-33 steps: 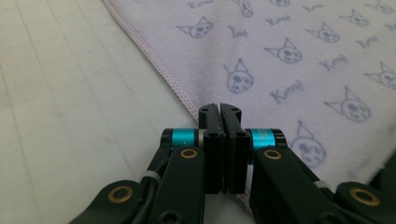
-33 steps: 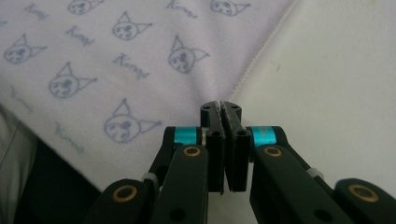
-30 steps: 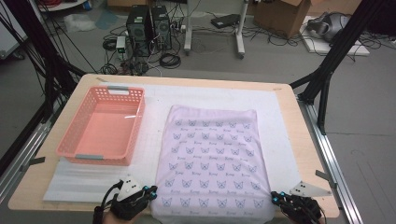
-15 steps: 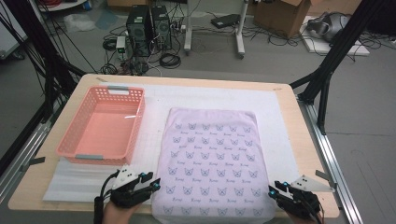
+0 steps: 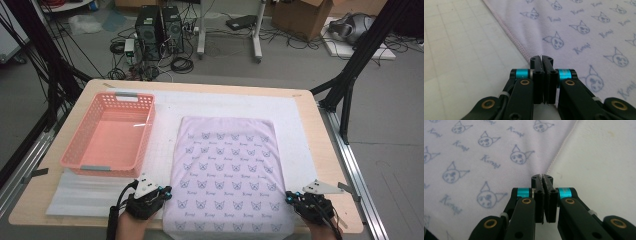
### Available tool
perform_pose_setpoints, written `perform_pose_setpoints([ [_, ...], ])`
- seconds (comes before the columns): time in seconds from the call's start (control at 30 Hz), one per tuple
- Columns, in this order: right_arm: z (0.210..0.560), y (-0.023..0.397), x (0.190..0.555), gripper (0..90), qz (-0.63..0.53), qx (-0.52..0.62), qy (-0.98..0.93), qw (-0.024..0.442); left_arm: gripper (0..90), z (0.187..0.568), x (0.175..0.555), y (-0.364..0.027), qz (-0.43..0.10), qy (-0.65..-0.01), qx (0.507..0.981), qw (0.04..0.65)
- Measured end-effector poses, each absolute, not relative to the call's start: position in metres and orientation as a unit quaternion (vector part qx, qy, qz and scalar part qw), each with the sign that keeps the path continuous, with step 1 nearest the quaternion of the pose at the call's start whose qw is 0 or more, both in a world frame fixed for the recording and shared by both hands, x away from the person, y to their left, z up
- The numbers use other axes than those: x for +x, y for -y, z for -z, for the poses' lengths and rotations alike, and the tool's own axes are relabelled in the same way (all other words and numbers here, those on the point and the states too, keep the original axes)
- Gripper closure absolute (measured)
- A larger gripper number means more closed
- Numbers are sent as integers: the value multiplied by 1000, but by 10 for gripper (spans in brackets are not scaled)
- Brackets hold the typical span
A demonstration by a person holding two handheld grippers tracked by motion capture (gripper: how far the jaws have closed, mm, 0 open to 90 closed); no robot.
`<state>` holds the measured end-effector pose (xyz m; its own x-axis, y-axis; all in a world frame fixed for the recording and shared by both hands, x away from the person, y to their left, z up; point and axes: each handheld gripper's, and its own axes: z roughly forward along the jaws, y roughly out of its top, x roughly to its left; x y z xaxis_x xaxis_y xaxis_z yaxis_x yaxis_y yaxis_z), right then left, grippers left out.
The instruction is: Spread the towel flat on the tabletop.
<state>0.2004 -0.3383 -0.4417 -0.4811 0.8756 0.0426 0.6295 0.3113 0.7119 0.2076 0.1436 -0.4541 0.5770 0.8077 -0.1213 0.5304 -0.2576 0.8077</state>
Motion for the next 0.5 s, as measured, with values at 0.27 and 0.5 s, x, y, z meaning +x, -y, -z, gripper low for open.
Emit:
perform_pose_setpoints([
  [0.27,439,347,197,641,-363,470,-783,184,621,455,208,-150,-164,-425,758,467],
  [0.5,424,348,198,492,-407,457,-757,230,418,444,221,-148,-148,-395,722,548],
])
